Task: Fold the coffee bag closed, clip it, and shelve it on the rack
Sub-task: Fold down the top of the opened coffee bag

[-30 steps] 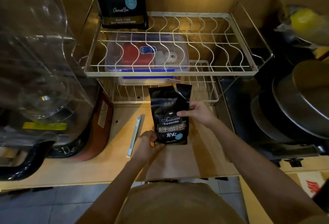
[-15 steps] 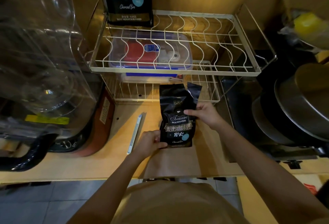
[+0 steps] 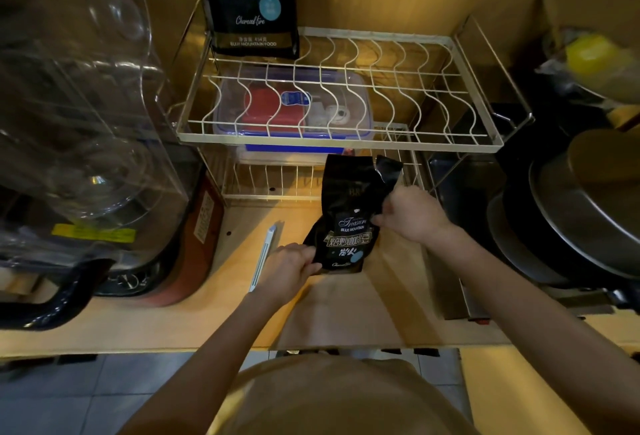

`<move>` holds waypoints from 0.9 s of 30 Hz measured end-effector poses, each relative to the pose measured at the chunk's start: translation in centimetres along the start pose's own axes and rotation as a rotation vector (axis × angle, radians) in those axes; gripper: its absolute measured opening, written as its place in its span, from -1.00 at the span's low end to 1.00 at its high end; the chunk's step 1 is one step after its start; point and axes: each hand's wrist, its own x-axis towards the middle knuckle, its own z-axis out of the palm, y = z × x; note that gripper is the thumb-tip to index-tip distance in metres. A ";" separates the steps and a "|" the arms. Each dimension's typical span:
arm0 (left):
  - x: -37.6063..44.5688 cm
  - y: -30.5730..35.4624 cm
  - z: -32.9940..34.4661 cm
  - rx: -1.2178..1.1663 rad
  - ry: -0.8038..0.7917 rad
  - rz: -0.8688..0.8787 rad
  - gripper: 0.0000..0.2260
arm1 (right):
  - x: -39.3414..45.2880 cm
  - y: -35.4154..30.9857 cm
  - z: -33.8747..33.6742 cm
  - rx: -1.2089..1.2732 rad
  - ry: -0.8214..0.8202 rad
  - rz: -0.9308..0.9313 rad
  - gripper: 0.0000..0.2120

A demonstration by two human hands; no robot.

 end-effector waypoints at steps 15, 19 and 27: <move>0.4 1.4 -0.7 0.169 -0.045 0.078 -0.83 | 1.2 -4.1 -0.5 -0.588 0.017 -0.720 -0.85; 0.8 0.7 -0.6 0.332 -0.044 0.120 -0.80 | 0.8 -3.9 -0.5 -0.565 0.019 -0.699 -0.84; 0.4 0.0 0.2 0.504 -0.018 0.205 -0.83 | 0.1 -3.8 -2.1 -0.581 -0.045 -0.616 -0.85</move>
